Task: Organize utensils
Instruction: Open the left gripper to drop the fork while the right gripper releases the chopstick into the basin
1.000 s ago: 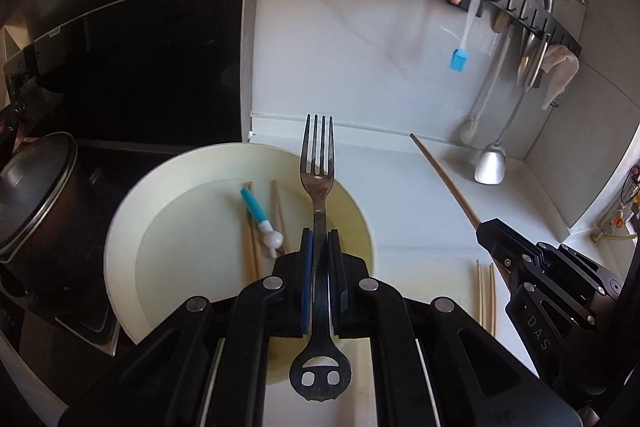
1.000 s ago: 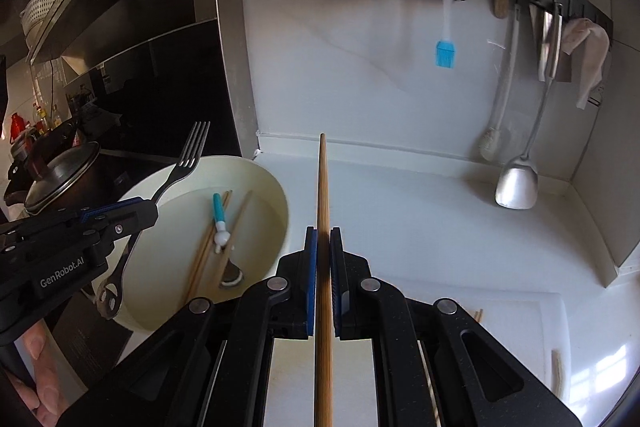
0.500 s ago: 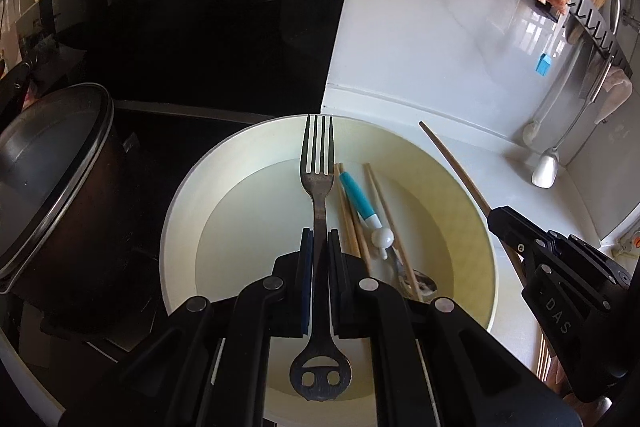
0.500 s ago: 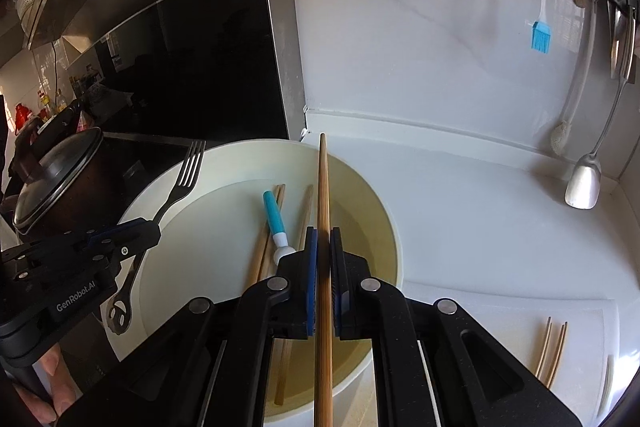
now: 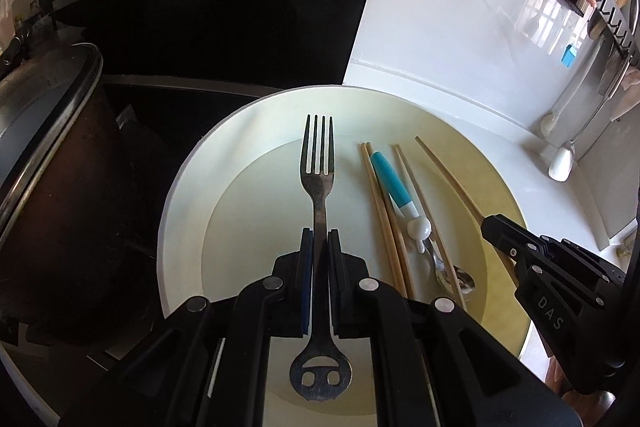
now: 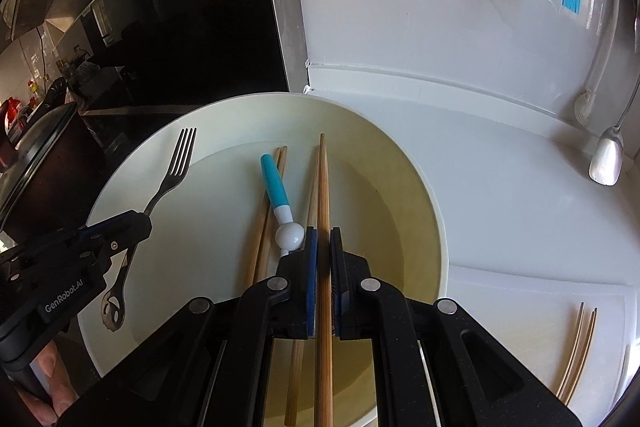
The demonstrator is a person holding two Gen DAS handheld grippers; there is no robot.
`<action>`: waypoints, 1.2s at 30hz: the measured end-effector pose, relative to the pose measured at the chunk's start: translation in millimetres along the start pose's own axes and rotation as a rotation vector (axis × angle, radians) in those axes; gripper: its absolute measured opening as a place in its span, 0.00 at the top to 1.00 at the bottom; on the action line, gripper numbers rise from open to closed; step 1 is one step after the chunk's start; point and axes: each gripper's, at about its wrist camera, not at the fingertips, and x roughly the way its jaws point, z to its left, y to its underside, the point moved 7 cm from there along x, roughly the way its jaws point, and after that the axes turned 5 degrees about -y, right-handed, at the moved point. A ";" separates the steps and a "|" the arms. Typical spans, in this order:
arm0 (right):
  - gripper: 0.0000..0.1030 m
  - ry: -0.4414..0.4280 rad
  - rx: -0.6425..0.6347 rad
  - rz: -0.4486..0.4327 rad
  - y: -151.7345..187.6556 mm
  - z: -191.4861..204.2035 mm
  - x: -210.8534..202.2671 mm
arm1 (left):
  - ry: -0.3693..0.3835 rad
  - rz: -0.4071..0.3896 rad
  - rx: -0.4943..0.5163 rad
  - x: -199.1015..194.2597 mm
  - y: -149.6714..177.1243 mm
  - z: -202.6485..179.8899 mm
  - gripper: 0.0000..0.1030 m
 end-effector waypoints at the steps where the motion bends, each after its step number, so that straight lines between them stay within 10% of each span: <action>1: 0.94 0.000 0.002 0.009 1.6 -0.8 3.0 | 0.000 0.004 0.000 1.6 0.6 0.5 0.92; 28: 0.94 -0.003 0.012 0.114 6.4 -7.2 29.1 | -0.032 0.134 -0.014 36.0 14.3 8.5 0.92; 36: 0.93 0.008 -0.001 0.088 1.8 -6.3 19.6 | -0.043 0.107 -0.022 28.7 8.5 8.7 0.65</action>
